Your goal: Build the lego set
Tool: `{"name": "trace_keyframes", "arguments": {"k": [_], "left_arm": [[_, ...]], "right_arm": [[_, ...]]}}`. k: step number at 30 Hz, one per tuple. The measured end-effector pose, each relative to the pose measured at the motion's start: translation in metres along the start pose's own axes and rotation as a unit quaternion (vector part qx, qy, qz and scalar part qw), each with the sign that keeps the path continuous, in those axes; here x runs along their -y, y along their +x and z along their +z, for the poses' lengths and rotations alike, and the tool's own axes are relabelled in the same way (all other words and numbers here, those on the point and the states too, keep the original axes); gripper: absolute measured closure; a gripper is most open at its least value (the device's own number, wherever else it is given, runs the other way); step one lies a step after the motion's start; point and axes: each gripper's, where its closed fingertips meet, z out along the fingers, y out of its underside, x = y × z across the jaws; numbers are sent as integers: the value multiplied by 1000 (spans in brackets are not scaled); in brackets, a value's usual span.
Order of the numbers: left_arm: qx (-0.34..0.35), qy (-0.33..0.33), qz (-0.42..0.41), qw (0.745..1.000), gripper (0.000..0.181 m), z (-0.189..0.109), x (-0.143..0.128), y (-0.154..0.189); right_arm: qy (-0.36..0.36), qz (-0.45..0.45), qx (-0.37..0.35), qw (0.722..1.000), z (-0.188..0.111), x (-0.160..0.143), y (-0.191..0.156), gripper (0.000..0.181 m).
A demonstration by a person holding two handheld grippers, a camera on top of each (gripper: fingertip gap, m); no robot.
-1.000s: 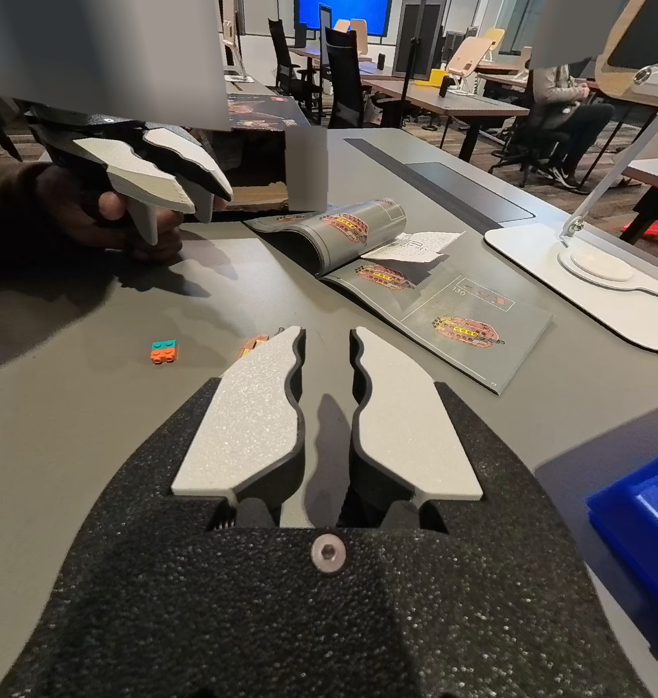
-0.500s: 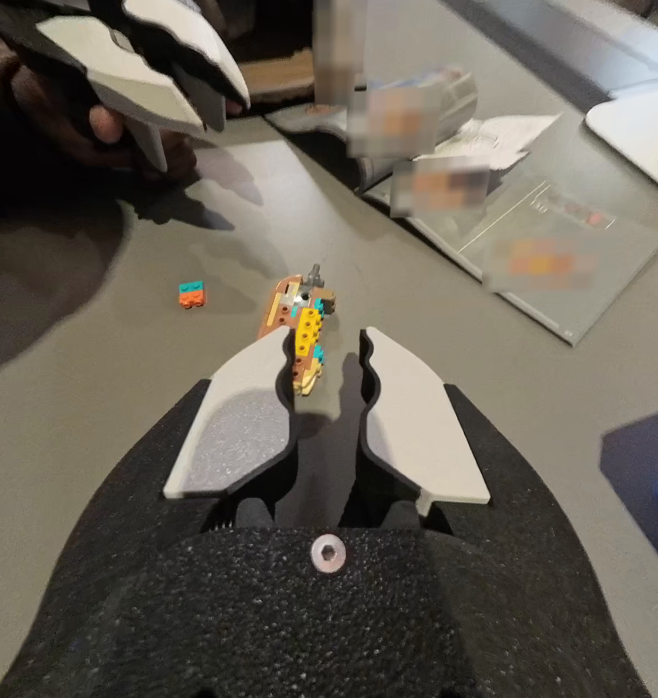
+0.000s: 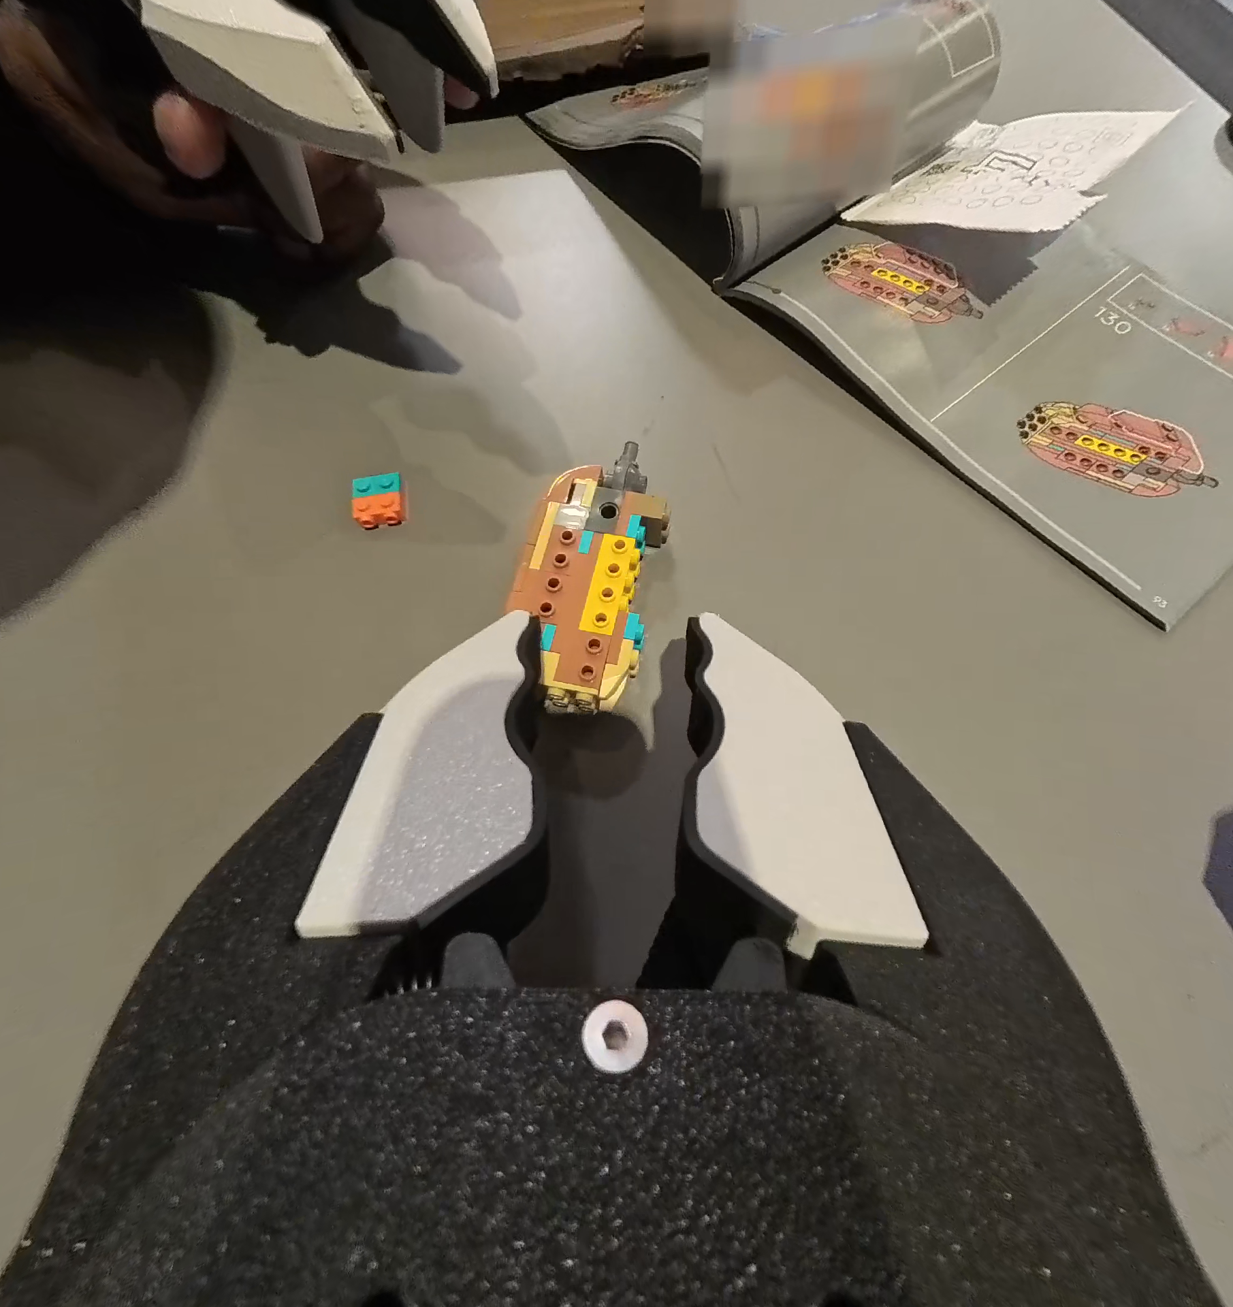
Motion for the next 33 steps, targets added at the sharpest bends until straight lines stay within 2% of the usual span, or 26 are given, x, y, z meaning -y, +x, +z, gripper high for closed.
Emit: {"name": "trace_keyframes", "arguments": {"k": [33], "left_arm": [[0, -5, -2, 1000, 153, 1, -1, 0]], "right_arm": [[3, -1, 12, 1000, 0, 0, -3, 144]]}}
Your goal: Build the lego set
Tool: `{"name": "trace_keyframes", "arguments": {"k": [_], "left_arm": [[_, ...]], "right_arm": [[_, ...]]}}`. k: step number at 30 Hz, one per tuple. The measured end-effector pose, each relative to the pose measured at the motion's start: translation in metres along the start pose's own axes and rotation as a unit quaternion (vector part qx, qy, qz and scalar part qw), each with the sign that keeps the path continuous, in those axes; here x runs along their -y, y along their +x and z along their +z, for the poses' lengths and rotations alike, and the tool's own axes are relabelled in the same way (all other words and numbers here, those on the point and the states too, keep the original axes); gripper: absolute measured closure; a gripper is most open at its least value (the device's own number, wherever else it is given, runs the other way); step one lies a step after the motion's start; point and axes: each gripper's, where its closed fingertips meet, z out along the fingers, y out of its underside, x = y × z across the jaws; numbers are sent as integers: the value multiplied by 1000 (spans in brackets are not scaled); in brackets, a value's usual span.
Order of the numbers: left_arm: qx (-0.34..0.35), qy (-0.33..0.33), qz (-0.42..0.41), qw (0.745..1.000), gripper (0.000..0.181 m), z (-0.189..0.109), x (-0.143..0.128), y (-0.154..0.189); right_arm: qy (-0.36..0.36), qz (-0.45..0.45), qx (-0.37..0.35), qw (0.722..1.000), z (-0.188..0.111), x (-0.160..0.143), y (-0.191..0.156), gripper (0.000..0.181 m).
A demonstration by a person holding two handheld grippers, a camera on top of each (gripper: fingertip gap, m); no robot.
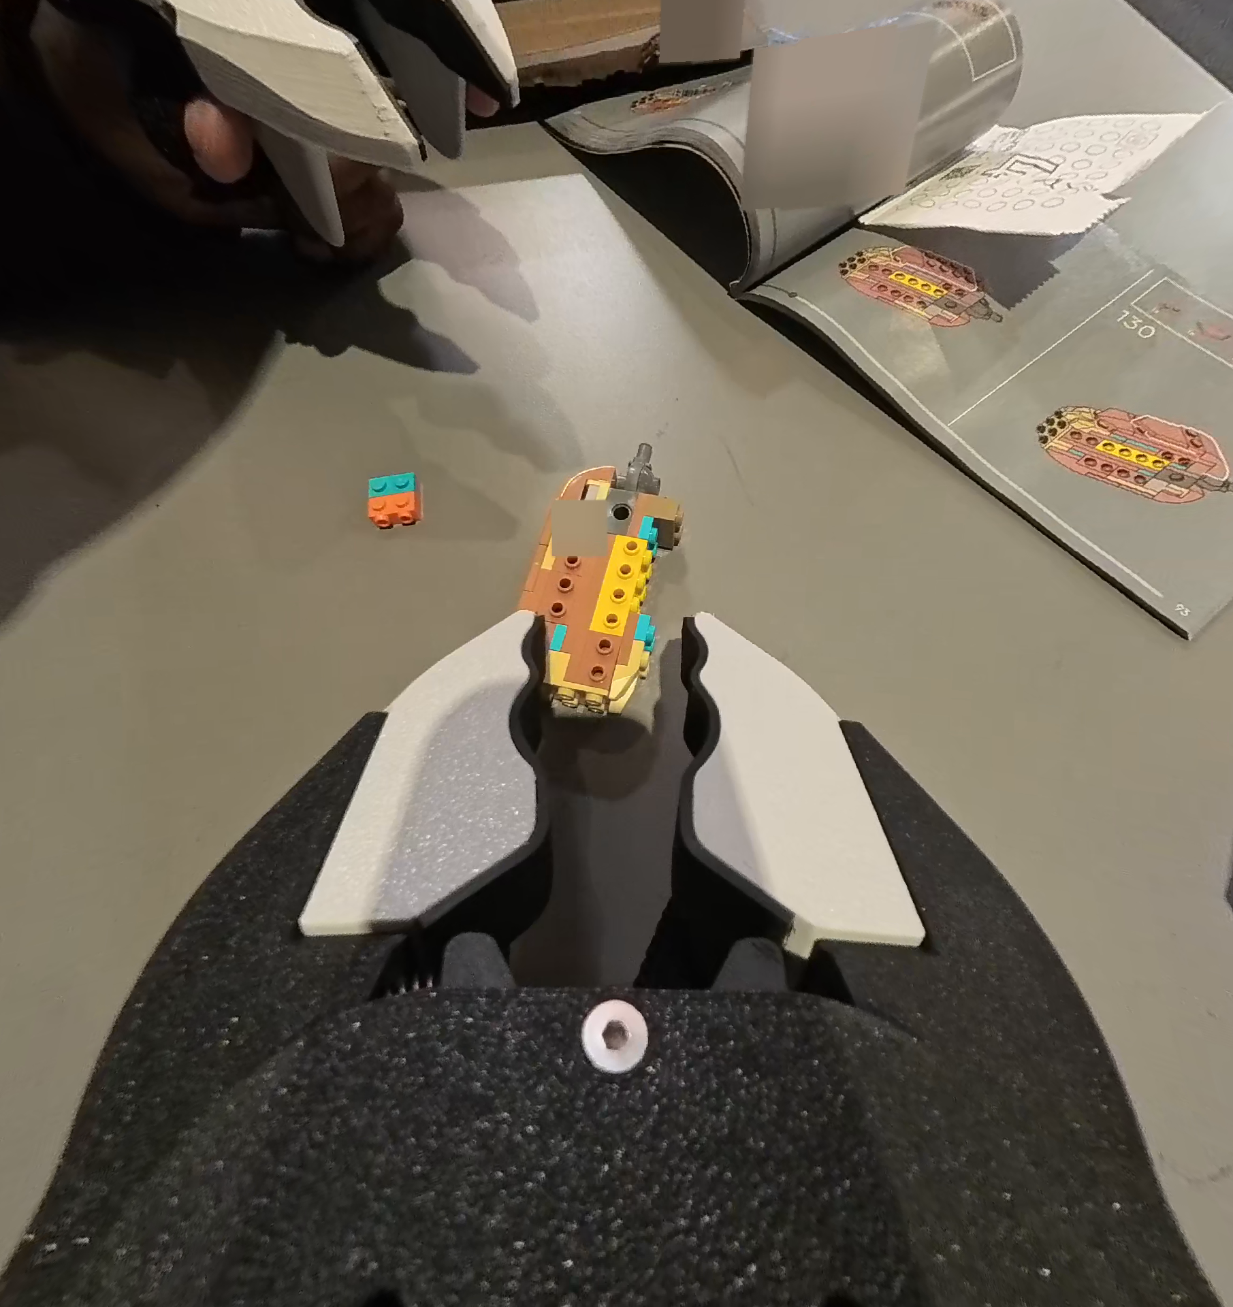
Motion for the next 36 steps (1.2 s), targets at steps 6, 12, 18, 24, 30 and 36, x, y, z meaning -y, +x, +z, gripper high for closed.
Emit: {"name": "trace_keyframes", "arguments": {"k": [6, 12, 18, 24, 30, 36], "left_arm": [[-11, -5, 0, 1000, 152, 1, -1, 3], [-74, -64, 25, 995, 154, 7, -17, 25], [-178, -157, 55, 970, 158, 10, -42, 59], [-203, -217, 80, 952, 162, 12, -59, 69], [-202, -245, 87, 944, 147, 15, -67, 70], [-205, -275, 102, 934, 156, 17, -76, 72]], "right_arm": [[1, -4, 1, 1000, 0, 0, -1, 148], [1, -8, 5, 1000, 0, 0, -2, 151], [-2, -12, 7, 1000, 0, 0, -4, 151], [-20, -20, 12, 1000, 3, -5, -7, 148], [-37, -10, 22, 999, 5, -9, -8, 143], [-60, -18, 18, 998, 9, -14, -11, 141]]}}
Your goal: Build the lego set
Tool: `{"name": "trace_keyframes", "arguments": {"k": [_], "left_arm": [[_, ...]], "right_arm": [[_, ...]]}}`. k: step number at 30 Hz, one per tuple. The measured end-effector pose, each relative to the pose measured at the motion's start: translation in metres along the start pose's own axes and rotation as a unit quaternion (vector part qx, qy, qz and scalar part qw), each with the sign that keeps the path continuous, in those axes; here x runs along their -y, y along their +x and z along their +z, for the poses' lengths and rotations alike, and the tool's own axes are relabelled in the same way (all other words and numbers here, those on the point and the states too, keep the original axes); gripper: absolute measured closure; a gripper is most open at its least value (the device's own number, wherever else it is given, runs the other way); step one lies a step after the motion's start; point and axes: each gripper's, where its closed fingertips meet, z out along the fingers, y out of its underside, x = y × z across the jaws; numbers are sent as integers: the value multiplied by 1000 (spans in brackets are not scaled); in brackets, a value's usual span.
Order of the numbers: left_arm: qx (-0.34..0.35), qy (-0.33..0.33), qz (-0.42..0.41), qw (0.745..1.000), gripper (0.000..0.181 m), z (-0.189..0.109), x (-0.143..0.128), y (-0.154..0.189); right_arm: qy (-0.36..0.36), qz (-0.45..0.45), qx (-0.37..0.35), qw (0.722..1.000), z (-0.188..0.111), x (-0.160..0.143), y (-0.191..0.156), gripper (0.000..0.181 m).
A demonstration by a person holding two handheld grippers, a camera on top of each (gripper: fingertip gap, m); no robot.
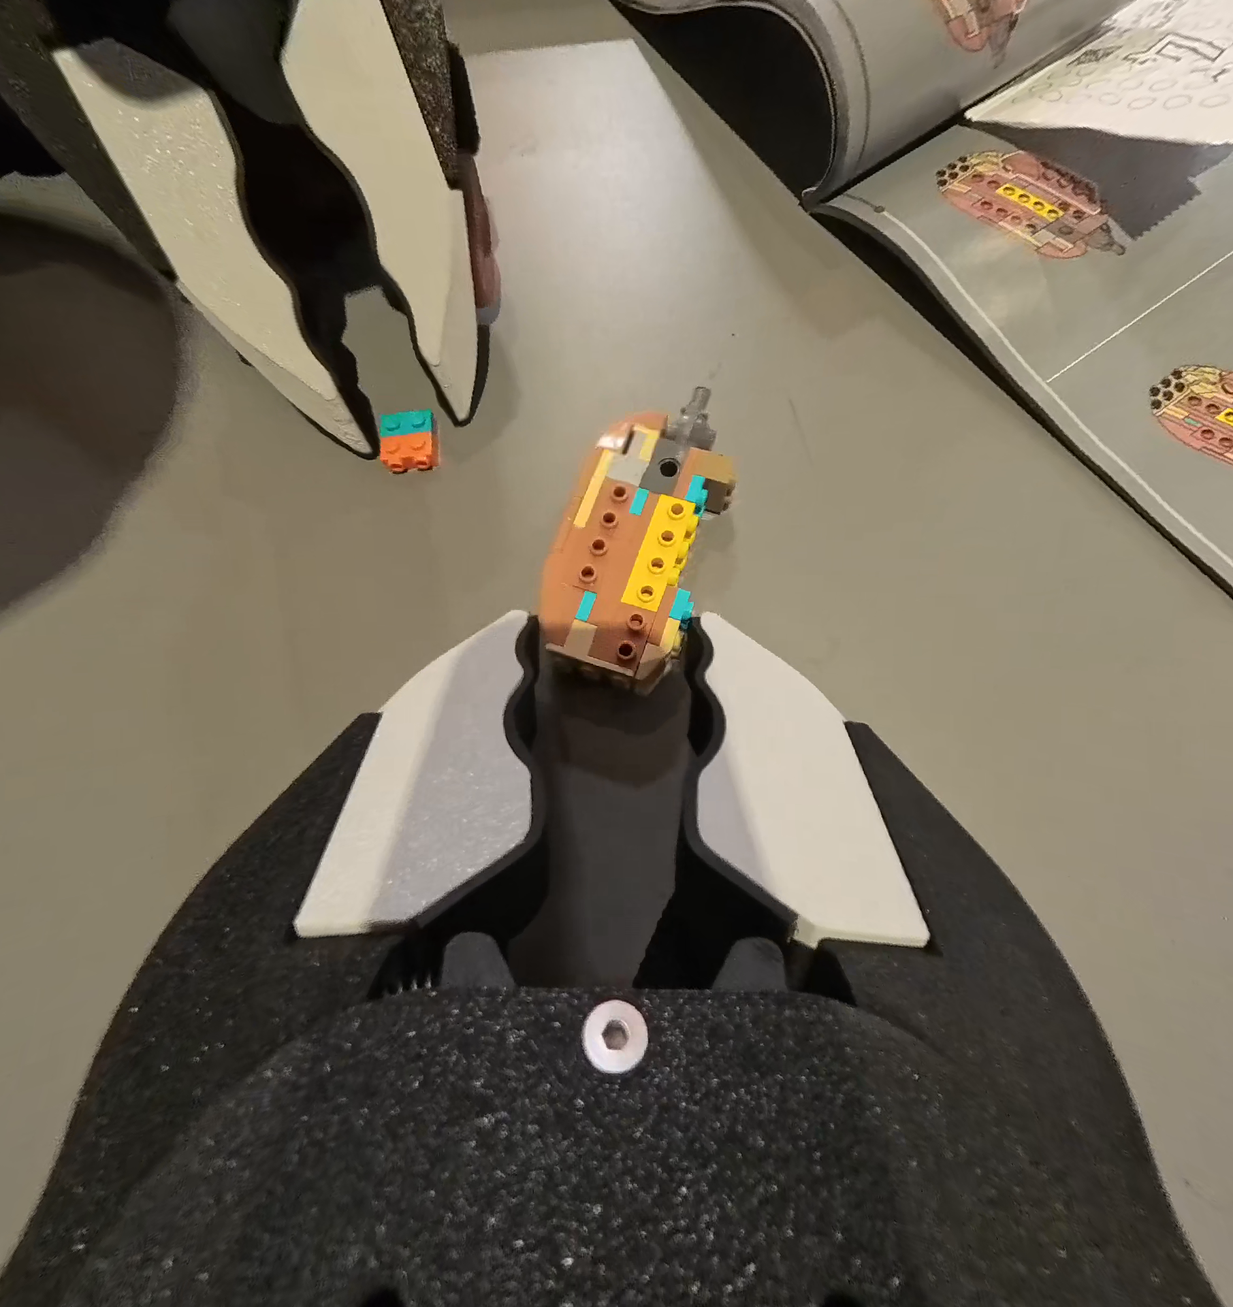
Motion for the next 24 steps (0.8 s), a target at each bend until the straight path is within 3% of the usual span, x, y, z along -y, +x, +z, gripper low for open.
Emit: {"name": "trace_keyframes", "arguments": {"k": [14, 24], "left_arm": [[-2, 24, -33, 999, 165, -4, 4, -6], [9, 52, -51, 997, 164, -10, 8, -11]], "right_arm": [[-2, -25, -27, 999, 6, 6, -7, 144], [-26, -102, -119, 987, 1, 8, 5, 144]]}}
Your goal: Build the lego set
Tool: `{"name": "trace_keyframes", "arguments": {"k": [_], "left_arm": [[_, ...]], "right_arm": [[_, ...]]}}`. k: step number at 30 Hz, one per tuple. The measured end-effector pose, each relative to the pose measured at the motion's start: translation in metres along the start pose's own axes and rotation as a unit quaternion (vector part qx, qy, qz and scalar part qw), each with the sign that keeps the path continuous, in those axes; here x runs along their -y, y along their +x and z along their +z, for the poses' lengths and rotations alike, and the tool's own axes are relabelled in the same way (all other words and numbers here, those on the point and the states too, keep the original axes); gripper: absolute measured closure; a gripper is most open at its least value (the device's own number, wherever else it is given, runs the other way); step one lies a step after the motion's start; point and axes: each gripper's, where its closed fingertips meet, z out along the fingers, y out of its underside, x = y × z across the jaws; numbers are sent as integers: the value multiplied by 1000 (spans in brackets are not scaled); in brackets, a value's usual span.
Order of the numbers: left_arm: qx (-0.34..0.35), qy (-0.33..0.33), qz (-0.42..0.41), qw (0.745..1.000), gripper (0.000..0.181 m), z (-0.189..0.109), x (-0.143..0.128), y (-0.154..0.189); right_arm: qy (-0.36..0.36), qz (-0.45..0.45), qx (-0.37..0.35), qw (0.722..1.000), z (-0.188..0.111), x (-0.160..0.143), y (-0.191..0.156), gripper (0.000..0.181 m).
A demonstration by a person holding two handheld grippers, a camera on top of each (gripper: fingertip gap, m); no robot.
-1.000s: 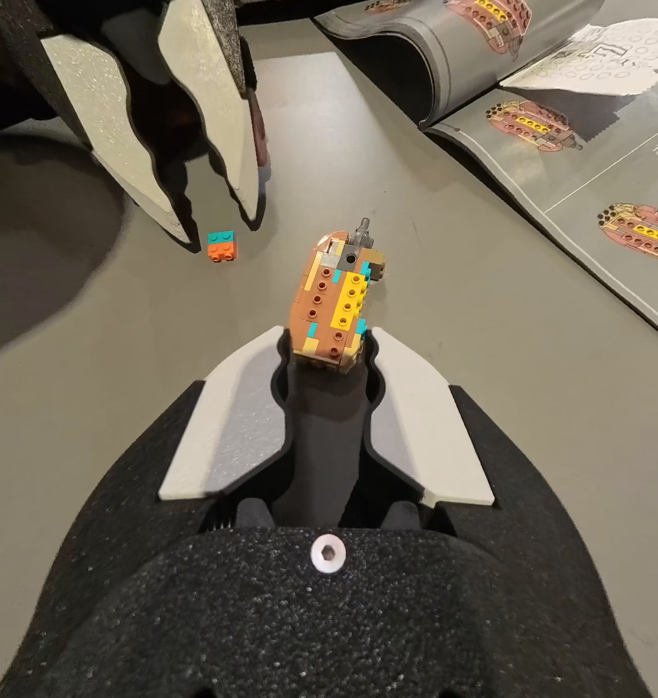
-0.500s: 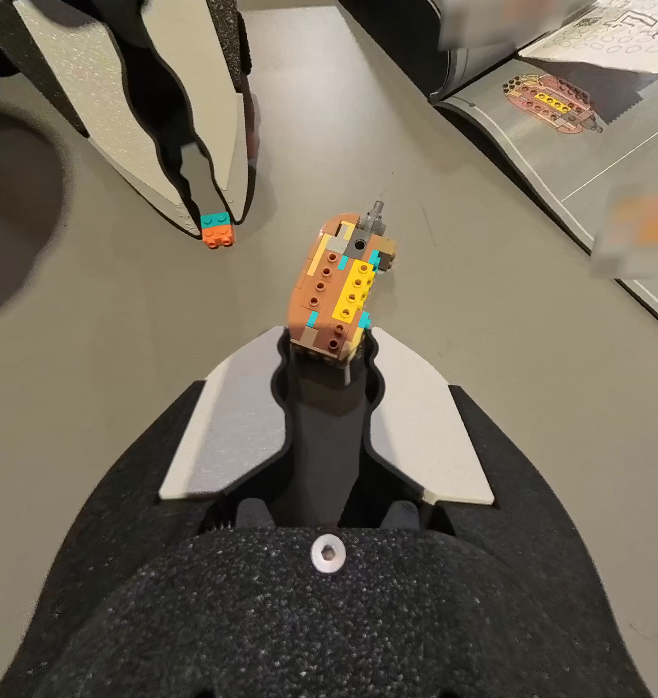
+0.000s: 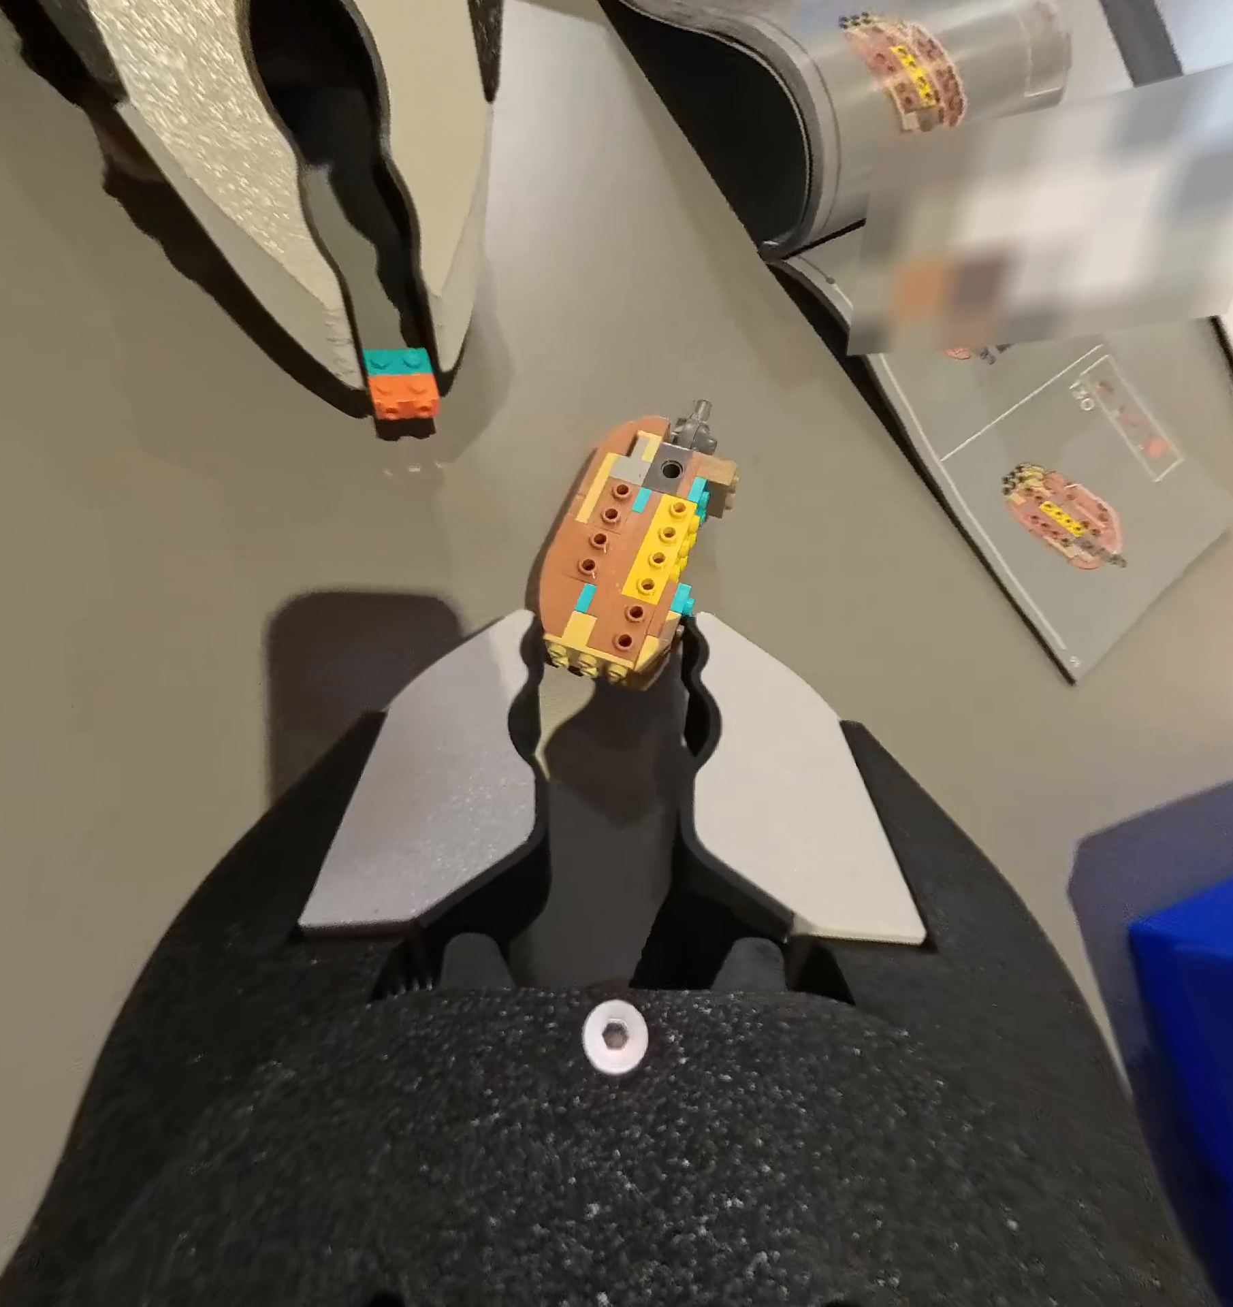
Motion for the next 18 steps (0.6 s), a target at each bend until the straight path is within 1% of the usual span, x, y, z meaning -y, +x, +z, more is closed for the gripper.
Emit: {"name": "trace_keyframes", "arguments": {"k": [5, 10, 18], "left_arm": [[5, 8, -6, 1000, 164, -2, 2, -2], [11, 13, -10, 1000, 164, -2, 2, -4], [25, 30, -25, 999, 164, -6, 6, -9]], "right_arm": [[-30, -43, -63, 997, -2, -3, 11, 144], [-70, -111, -124, 984, -3, -3, 17, 144], [-94, -194, -167, 962, 0, 3, 15, 143]]}}
